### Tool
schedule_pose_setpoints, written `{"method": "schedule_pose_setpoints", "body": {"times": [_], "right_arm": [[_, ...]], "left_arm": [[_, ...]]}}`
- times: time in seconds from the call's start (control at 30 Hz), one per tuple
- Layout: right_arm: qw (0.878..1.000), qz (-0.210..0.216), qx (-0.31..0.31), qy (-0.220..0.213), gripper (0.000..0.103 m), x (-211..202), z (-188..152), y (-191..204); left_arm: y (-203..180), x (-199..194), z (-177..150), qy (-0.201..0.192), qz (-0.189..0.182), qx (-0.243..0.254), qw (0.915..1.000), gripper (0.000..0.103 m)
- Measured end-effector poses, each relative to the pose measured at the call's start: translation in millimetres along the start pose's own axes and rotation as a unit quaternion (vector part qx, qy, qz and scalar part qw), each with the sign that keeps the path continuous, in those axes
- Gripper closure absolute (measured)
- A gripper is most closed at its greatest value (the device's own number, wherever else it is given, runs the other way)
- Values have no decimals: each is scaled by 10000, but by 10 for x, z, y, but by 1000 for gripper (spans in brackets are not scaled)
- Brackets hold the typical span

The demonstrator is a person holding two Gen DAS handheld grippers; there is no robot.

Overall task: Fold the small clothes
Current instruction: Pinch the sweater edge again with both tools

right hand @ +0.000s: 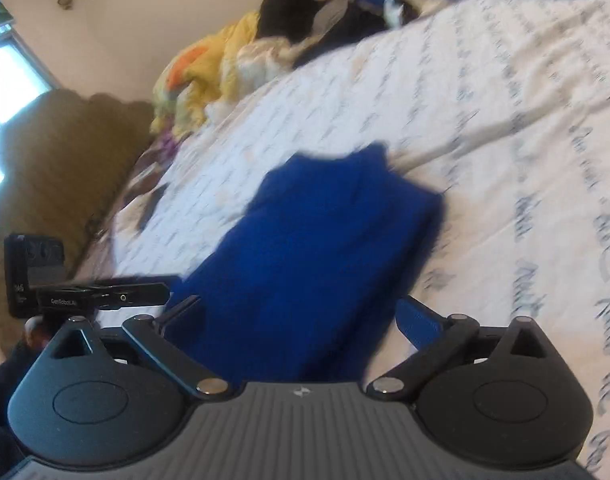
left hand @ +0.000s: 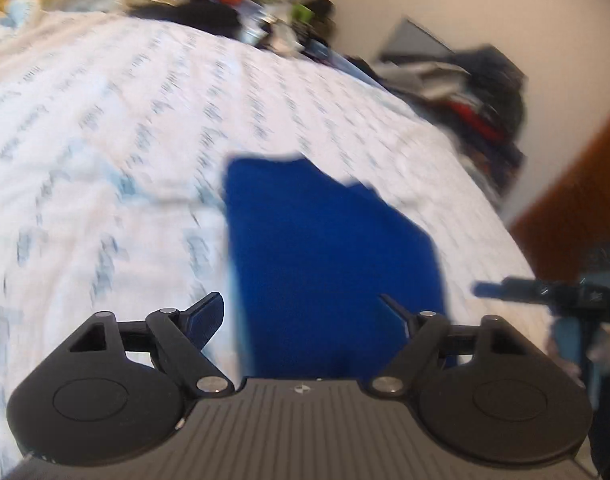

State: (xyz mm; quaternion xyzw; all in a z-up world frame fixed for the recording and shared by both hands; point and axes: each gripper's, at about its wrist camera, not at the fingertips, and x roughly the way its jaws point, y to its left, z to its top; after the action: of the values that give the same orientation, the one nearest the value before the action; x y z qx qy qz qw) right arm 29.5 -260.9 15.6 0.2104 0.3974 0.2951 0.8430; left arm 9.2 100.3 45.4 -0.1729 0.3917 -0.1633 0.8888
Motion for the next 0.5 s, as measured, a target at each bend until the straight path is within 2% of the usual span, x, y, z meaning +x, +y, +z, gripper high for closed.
{"method": "schedule_pose_setpoints", "body": {"times": [0.07, 0.1, 0.17, 0.2, 0.23, 0.27, 0.3, 0.33, 0.4, 0.47, 0.5], "right_arm": [[9980, -101, 556, -272, 1, 246, 213, -228], [9971, -238, 649, -321, 1, 365, 303, -314], [9959, -586, 672, -127, 2, 590, 426, -389], [9967, -578, 575, 57, 8, 693, 440, -417], [9970, -545, 505, 232, 23, 789, 422, -439], [9981, -547, 271, 66, 26, 794, 387, -409], [9981, -553, 189, 214, 65, 843, 368, -396], [9981, -501, 191, 317, 88, 853, 348, -387], [9988, -446, -132, 176, 89, 706, 258, -244], [9987, -292, -381, 154, 90, 472, 99, -60], [9988, -230, -399, 180, 90, 338, 4, -61]], "left_arm": [[64, 202, 250, -233, 145, -118, 9996, 23], [92, 330, 365, -227, 234, -175, 9993, 23], [120, 648, 566, 4, 397, -290, 9988, 26], [133, 800, 622, 220, 370, -380, 9983, 33], [108, 878, 651, 160, 357, -296, 9988, 33], [71, 935, 671, 143, 452, -109, 9988, 53], [19, 961, 669, 111, 646, 64, 9978, 87], [-40, 917, 636, 12, 650, 280, 9975, 89], [-324, 655, 435, -442, 750, 1082, 9903, 91], [-609, 373, 94, -647, 585, 2101, 9738, 91], [-697, 303, -76, -621, 533, 2517, 9643, 91]]}}
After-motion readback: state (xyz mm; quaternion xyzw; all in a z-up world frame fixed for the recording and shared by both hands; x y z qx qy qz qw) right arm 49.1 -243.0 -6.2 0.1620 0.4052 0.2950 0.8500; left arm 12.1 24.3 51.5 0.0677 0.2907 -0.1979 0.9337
